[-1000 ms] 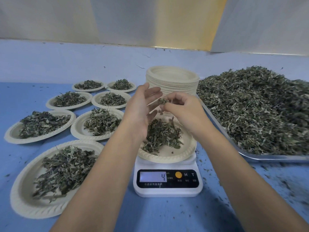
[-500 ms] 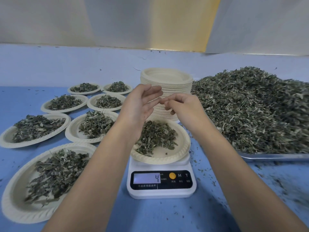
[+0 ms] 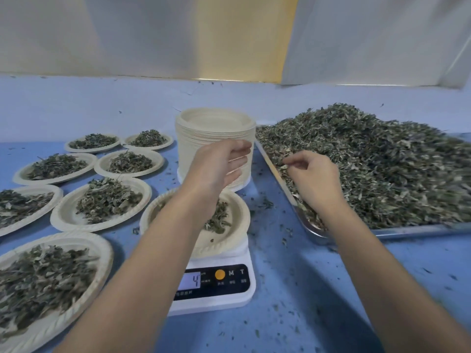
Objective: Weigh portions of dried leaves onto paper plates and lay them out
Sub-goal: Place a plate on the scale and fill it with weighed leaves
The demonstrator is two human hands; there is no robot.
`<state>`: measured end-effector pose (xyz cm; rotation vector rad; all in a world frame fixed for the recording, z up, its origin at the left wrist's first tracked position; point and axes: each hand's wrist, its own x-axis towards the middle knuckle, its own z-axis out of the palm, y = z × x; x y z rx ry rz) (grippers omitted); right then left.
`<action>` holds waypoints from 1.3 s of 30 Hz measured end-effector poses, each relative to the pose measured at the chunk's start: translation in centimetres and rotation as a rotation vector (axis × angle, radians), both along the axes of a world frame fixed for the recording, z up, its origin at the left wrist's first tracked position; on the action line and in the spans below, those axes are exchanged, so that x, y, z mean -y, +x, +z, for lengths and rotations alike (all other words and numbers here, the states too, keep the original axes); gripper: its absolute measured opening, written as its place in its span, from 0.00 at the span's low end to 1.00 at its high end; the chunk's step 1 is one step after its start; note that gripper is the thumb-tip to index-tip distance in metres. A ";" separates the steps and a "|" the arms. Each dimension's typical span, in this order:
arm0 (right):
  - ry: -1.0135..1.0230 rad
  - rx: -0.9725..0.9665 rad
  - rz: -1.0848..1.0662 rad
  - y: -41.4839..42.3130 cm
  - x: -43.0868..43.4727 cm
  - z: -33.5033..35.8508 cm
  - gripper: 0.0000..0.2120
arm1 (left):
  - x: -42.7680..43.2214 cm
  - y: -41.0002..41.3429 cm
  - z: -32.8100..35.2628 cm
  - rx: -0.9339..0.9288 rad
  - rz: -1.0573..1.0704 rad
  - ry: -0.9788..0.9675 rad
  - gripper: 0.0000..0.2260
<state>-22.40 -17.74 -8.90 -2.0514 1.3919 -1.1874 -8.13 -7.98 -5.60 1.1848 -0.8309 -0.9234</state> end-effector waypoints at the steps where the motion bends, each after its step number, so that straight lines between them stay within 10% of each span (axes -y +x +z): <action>1: -0.006 -0.063 -0.045 -0.7 0.5 -0.1 0.11 | 0.4 -0.7 0.0 -0.017 -0.015 -0.004 0.08; 10: 0.260 -0.554 -0.203 -4.2 1.8 -1.5 0.22 | 2.6 -5.1 -0.7 -0.073 -0.105 0.020 0.11; 27: 0.524 -1.092 0.225 -5.2 0.5 1.6 0.36 | 2.8 -6.3 -1.6 -0.072 -0.134 0.028 0.12; 39: 0.258 -0.801 0.259 -4.1 2.0 -1.3 0.31 | 3.0 -6.5 -2.0 -0.086 -0.135 0.065 0.13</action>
